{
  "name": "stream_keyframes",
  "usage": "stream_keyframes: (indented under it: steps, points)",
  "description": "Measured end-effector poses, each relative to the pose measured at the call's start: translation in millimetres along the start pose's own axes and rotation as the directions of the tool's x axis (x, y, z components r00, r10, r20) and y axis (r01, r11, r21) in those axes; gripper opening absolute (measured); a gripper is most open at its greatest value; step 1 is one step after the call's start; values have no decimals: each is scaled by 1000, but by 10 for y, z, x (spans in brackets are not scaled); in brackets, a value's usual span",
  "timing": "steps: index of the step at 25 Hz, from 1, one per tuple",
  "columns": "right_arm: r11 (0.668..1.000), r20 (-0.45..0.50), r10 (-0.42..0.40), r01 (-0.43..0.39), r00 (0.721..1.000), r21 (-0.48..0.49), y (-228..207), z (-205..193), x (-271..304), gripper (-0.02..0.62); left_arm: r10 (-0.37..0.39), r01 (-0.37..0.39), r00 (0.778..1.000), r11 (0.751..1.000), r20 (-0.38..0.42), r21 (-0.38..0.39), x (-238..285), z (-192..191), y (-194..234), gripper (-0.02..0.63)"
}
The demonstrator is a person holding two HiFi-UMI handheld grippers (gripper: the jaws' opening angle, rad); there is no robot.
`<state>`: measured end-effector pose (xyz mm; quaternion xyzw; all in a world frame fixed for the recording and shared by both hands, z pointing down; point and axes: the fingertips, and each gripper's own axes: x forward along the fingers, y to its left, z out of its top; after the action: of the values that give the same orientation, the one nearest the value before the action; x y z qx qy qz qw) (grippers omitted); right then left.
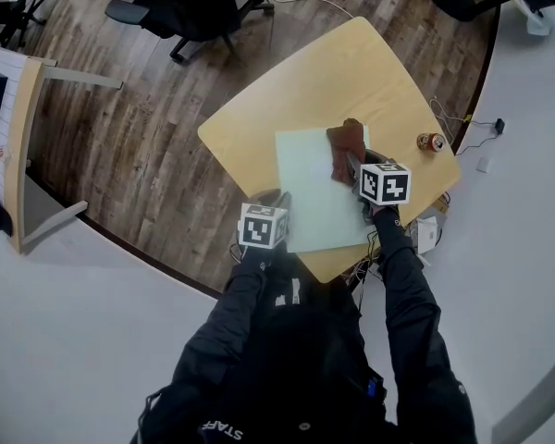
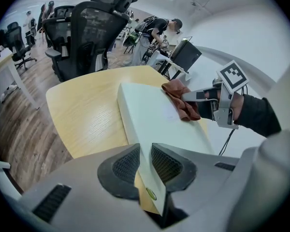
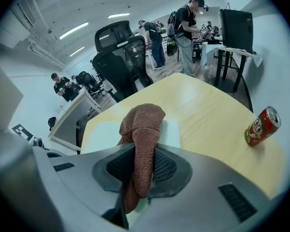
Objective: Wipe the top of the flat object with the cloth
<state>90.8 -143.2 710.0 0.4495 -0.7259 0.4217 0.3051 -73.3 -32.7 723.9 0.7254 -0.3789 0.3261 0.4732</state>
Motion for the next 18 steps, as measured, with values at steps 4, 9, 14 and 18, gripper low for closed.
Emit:
stream_keyframes:
  steps: [4,9,14,18]
  points:
    - [999,2,-35,35,999,7,-182,-24,-80,95,-2,2,1000,1000,-3,-3,-10,4,-5,95]
    - [997,28,-75,75,997,8,-296,24,-268,91,-7,7,1000,1000,-2,-4,-16,-1,-13,95]
    - [999,114,17,-22,993,46,106,224,-536,89,-21,21,1000,1000,-7,-10,-31,-2,2,95]
    - [987,150,126,-140,981,81,616,253,-579,89,-27,27,1000,1000,-8,-13,-32,-10,-8,95]
